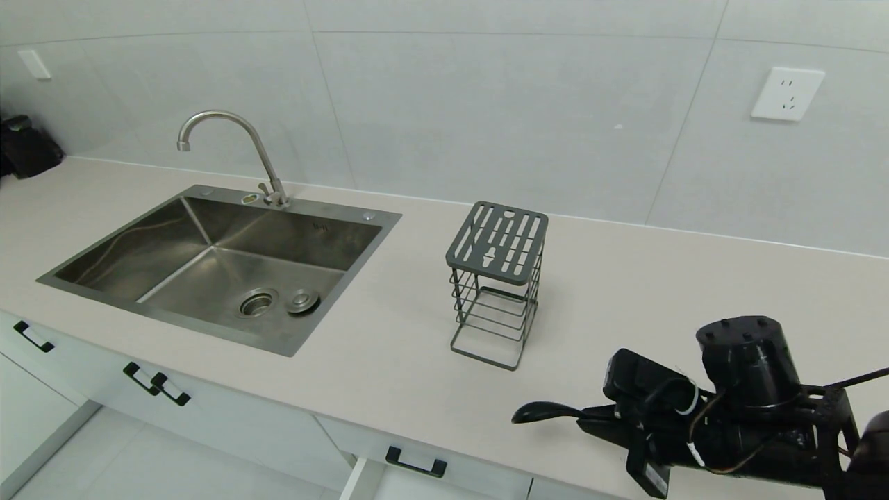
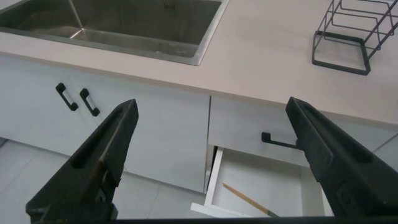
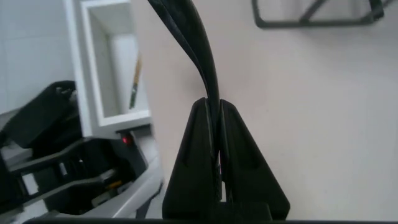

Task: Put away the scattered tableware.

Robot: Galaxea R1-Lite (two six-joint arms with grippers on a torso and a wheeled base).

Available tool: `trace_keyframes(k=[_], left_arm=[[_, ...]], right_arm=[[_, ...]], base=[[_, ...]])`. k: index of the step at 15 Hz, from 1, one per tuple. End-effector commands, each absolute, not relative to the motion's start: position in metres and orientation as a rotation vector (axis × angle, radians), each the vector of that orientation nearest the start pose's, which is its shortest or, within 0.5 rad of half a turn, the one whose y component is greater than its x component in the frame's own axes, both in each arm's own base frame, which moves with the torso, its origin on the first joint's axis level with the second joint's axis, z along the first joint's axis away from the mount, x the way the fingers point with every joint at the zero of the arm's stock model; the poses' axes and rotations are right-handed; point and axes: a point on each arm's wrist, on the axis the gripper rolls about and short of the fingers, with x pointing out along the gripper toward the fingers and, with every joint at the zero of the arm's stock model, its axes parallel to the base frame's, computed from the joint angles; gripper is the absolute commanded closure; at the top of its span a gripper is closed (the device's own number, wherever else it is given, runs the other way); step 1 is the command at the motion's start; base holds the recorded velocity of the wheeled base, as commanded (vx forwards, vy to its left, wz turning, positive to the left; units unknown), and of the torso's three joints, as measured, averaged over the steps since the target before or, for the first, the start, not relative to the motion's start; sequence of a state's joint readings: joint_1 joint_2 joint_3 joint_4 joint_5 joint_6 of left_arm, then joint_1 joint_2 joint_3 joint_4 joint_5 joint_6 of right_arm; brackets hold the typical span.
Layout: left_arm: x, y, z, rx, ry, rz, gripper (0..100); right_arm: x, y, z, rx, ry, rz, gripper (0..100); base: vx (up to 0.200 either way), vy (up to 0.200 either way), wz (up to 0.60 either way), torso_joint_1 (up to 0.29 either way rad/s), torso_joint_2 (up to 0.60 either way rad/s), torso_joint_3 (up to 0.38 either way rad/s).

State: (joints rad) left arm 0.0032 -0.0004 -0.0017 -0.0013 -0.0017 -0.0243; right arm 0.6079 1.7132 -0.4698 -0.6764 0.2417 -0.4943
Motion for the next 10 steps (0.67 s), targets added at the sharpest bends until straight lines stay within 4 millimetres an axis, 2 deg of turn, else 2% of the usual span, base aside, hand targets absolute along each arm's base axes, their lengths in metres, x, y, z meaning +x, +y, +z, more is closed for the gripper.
trace_keyframes(k=[1,4,7,10], left_arm=[[-0.023,0.0,0.076,-0.025,-0.003,0.001,0],[-0.023,0.0,0.076,-0.025,-0.003,0.001,0],[-0.023,0.0,0.076,-0.025,-0.003,0.001,0],[-0.023,0.0,0.076,-0.025,-0.003,0.001,0]], right_arm=[[0.186,0.158,0.118,-0.529,0.292,1.01,100],[0.178,0.169,0.119,-0.525,0.279,1.064,100],[0.166,0.19,0.114,-0.453,0.332,1.14,100],[0.146,0.219,0.112,-0.333,0.39,1.231,100]], base=[[0.0,0.0,0.0,0.0,0.0,0.0],[0.0,0.0,0.0,0.0,0.0,0.0],[0.0,0.0,0.0,0.0,0.0,0.0],[0.0,0.0,0.0,0.0,0.0,0.0]])
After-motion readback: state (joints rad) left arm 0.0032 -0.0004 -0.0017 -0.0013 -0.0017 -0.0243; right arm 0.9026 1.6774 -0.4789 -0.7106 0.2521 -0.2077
